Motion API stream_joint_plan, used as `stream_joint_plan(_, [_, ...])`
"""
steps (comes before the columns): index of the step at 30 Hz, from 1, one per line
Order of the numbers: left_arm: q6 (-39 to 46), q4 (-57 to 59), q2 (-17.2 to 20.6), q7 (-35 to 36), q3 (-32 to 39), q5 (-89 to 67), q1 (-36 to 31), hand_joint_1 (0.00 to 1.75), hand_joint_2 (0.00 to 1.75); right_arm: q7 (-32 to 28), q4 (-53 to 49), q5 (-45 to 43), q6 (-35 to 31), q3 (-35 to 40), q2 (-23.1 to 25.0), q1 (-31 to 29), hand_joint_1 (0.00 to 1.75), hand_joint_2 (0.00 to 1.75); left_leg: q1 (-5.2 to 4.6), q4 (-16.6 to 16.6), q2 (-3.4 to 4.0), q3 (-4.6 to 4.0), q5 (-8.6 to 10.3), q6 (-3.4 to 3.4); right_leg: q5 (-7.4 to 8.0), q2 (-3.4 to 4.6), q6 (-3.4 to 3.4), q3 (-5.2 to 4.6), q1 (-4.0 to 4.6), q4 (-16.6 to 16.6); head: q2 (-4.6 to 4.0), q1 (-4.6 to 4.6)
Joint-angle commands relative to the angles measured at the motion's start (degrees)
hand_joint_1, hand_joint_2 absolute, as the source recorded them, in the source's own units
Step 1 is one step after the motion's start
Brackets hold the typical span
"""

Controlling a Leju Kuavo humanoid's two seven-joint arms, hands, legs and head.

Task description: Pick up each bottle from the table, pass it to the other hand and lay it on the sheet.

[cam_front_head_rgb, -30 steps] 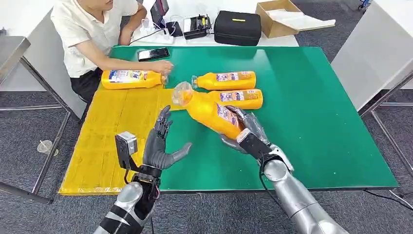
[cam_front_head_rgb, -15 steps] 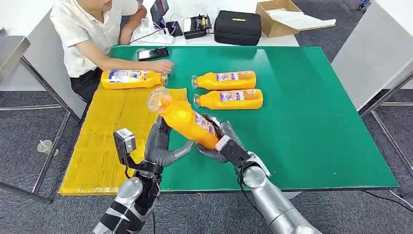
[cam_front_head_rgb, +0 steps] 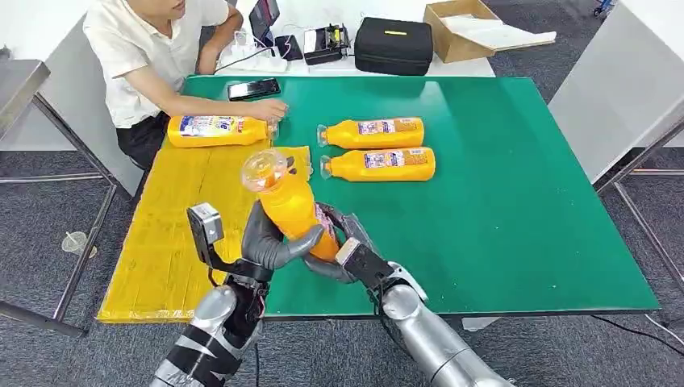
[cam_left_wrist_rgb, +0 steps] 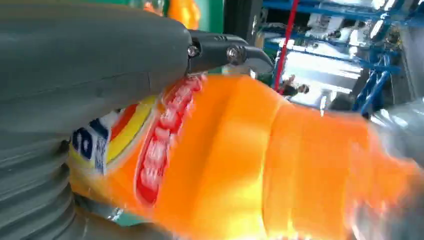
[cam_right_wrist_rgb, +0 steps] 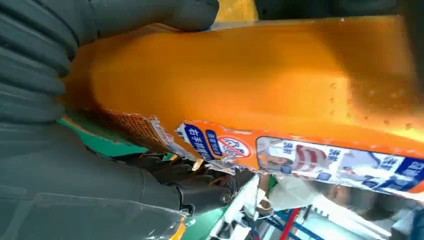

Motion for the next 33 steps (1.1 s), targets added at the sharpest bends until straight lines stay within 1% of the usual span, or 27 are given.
stream_joint_plan(1, [-3.0,8.2,-1.0,1.2,-1.2,2.9,-4.6,0.33,1.75,-1.2,1.3,0.2,0.7,5.8,-0.5,-3.2,1.75,1.75,0.05,0.0,0.04,0.13,-0.07,-0.03,-0.06,-0.04,-0.18,0.16,0.09,0.0,0.0,0.02])
stream_joint_plan(2, [-3.6,7.8,-0.8,0.9,-1.3,3.2,-4.3,1.75,1.75,-1.4,1.5,-0.3,0.7,5.4,-0.4,-3.0,1.71,1.75,0.04,0.0,0.06,0.09,-0.05,-0.02,-0.03,0.0,-0.14,0.09,0.06,0.0,0.0,0.0])
stream_joint_plan(3, [-4.5,7.4,-0.6,0.8,-1.5,3.7,-4.0,1.75,1.75,-1.5,1.8,-1.0,0.9,4.9,-0.4,-2.8,1.55,1.75,0.07,0.0,0.12,0.22,-0.12,-0.04,-0.08,0.02,-0.24,0.23,0.12,0.0,0.0,0.0])
stream_joint_plan(5, [-5.2,6.8,-0.2,0.6,-1.5,4.0,-3.7,1.75,1.75,-1.7,2.1,-1.5,1.0,4.2,-0.3,-2.6,1.2,1.75,0.04,0.0,0.06,0.11,-0.05,-0.02,-0.04,0.0,-0.15,0.11,0.06,0.0,0.0,0.0])
stream_joint_plan(6, [-5.6,6.6,-0.2,0.5,-1.5,4.3,-3.6,1.75,1.75,-1.7,2.2,-1.7,1.0,3.9,-0.2,-2.5,1.2,1.75,0.11,0.1,0.14,0.25,-0.16,-0.04,-0.1,0.04,-0.27,0.27,0.16,0.0,0.0,0.02])
stream_joint_plan(9, [-5.6,6.6,-0.2,0.5,-1.5,4.3,-3.6,1.75,1.75,-1.7,2.2,-1.7,1.0,3.9,-0.2,-2.5,1.2,1.75,0.04,0.0,0.06,0.1,-0.04,-0.02,-0.03,0.0,-0.13,0.1,0.06,0.0,0.0,0.02])
stream_joint_plan(10, [-5.6,6.6,-0.2,0.5,-1.5,4.3,-3.6,1.75,1.75,-1.7,2.2,-1.7,1.0,3.9,-0.2,-2.5,1.2,1.75,0.08,0.0,0.13,0.24,-0.14,-0.04,-0.09,0.04,-0.24,0.26,0.13,0.0,0.0,0.0])
stream_joint_plan(12, [-5.6,6.6,-0.2,0.5,-1.5,4.3,-3.6,1.75,1.75,-1.7,2.2,-1.7,1.0,3.9,-0.2,-2.5,1.2,1.75,0.05,0.0,0.09,0.15,-0.08,-0.03,-0.05,0.02,-0.17,0.16,0.08,0.0,0.0,0.0])
stream_joint_plan(14, [-5.6,6.6,-0.2,0.5,-1.5,4.3,-3.6,1.75,1.75,-1.7,2.2,-1.7,1.0,3.9,-0.2,-2.5,1.2,1.75,0.15,0.1,0.2,0.38,-0.24,-0.06,-0.17,0.06,-0.36,0.41,0.21,0.0,0.0,0.02])
stream_joint_plan(15, [-5.6,6.6,-0.2,0.5,-1.5,4.3,-3.6,1.75,1.75,-1.7,2.2,-1.7,1.0,3.9,-0.2,-2.5,1.2,1.75,0.05,0.0,0.09,0.17,-0.08,-0.03,-0.06,0.01,-0.19,0.17,0.09,0.0,0.0,0.0])
stream_joint_plan(16, [-5.6,6.6,-0.2,0.5,-1.4,4.4,-3.6,1.75,1.75,-1.7,2.2,-1.9,1.0,3.8,-0.1,-2.5,0.8,1.75,0.1,0.1,0.16,0.29,-0.17,-0.04,-0.12,0.05,-0.28,0.3,0.15,0.0,0.0,0.0])
stream_joint_plan(17, [-5.9,6.5,-0.1,0.7,-1.3,4.7,-3.5,1.75,1.75,-1.6,2.2,-2.3,1.0,3.1,0.1,-2.2,0.0,1.75,0.09,0.1,0.14,0.25,-0.15,-0.04,-0.1,0.04,-0.25,0.27,0.14,0.0,0.0,0.0])
stream_joint_plan(18, [-5.5,6.2,0.1,0.7,-1.2,4.6,-3.3,1.75,1.75,-1.4,2.3,-2.9,0.8,2.3,0.5,-1.8,0.0,1.75,0.05,0.0,0.09,0.15,-0.08,-0.02,-0.05,0.02,-0.17,0.16,0.08,0.0,0.0,0.0])
stream_joint_plan(21, [-4.8,5.4,0.4,0.5,-0.7,4.4,-2.8,1.75,1.75,-0.4,2.5,-3.5,-0.2,1.0,1.0,-0.8,0.0,1.75,0.15,0.1,0.24,0.45,-0.27,-0.07,-0.18,0.1,-0.39,0.47,0.22,0.0,0.0,0.0])
stream_joint_plan(22, [-4.4,4.6,0.4,0.4,-0.4,4.3,-2.4,1.75,1.75,0.0,2.7,-3.2,-1.3,0.6,1.1,-0.5,0.0,1.75,0.11,0.0,0.17,0.37,-0.2,-0.05,-0.13,0.06,-0.31,0.39,0.16,0.0,0.0,0.0])
stream_joint_plan(23, [-4.1,4.1,0.5,0.5,-0.1,4.3,-2.1,1.75,1.75,0.1,3.0,-3.1,-2.2,0.2,1.2,-0.1,0.0,0.0,0.09,0.0,0.13,0.27,-0.14,-0.04,-0.09,0.04,-0.24,0.28,0.13,0.0,0.0,0.0])
stream_joint_plan(24, [-3.9,3.7,0.7,0.5,0.0,4.3,-1.9,1.75,1.75,0.1,3.2,-2.9,-3.2,-0.2,1.2,0.3,0.0,0.0,0.12,0.1,0.17,0.36,-0.21,-0.05,-0.14,0.05,-0.31,0.39,0.17,0.0,0.0,0.0])
stream_joint_plan(25, [-3.0,2.7,1.1,0.3,0.6,3.9,-1.4,1.75,1.75,0.1,3.5,-1.5,-7.5,-1.7,1.6,1.7,0.0,0.0,0.06,0.0,0.1,0.21,-0.1,-0.03,-0.06,0.03,-0.19,0.21,0.09,-0.1,0.0,0.0])
stream_joint_plan(27, [-2.0,1.5,1.8,0.3,1.6,3.7,-0.7,1.75,1.75,-0.6,3.5,-0.4,-11.2,-3.1,1.6,3.6,0.0,0.0,0.12,0.0,0.18,0.45,-0.22,-0.05,-0.16,0.06,-0.34,0.47,0.18,-0.1,0.0,0.0])
stream_joint_plan(28, [1.3,0.7,2.4,0.3,2.3,1.6,-0.3,1.75,1.75,-1.0,3.4,2.6,-15.9,-3.8,1.5,5.0,0.0,0.0,0.06,-0.1,0.09,0.28,-0.1,-0.04,-0.08,0.01,-0.21,0.29,0.09,-0.1,0.0,0.0])
stream_joint_plan(29, [6.7,0.8,3.4,0.7,2.3,-2.7,-0.5,1.75,1.75,-0.9,3.1,6.3,-22.8,-4.8,1.2,6.5,0.0,0.0,0.12,0.0,0.16,0.38,-0.18,-0.06,-0.12,0.05,-0.3,0.39,0.17,-0.1,0.0,0.02])
stream_joint_plan(30, [10.8,0.9,4.6,1.0,2.5,-6.2,-0.6,1.75,1.75,-1.7,3.2,10.1,-30.9,-6.3,0.9,8.4,0.0,0.0,0.06,-0.1,0.04,0.22,-0.08,-0.04,-0.07,-0.03,-0.19,0.25,0.1,-0.1,0.0,0.02])
stream_joint_plan(31, [13.4,1.0,5.4,1.2,3.0,-8.6,-0.5,1.75,1.75,-2.9,3.1,13.5,-41.0,-8.5,1.3,9.9,0.0,0.0,0.11,-0.1,-0.02,0.41,-0.13,-0.06,-0.13,-0.11,-0.28,0.48,0.16,-0.2,0.0,0.02])
stream_joint_plan(32, [13.5,0.8,5.9,1.2,3.9,-8.5,-0.1,1.75,1.75,-2.7,3.2,15.1,-46.1,-10.0,1.0,10.9,0.0,0.0,0.09,-0.1,0.02,0.32,-0.1,-0.05,-0.1,-0.06,-0.24,0.35,0.13,-0.1,0.0,0.0])
stream_joint_plan(33, [13.9,-0.4,6.6,1.2,5.4,-8.3,0.9,1.75,1.75,-5.1,0.7,17.9,-48.8,-17.4,2.8,13.6,0.0,0.0,0.14,-0.1,0.07,0.55,-0.18,-0.08,-0.15,-0.04,-0.34,0.59,0.2,-0.2,0.0,0.02])
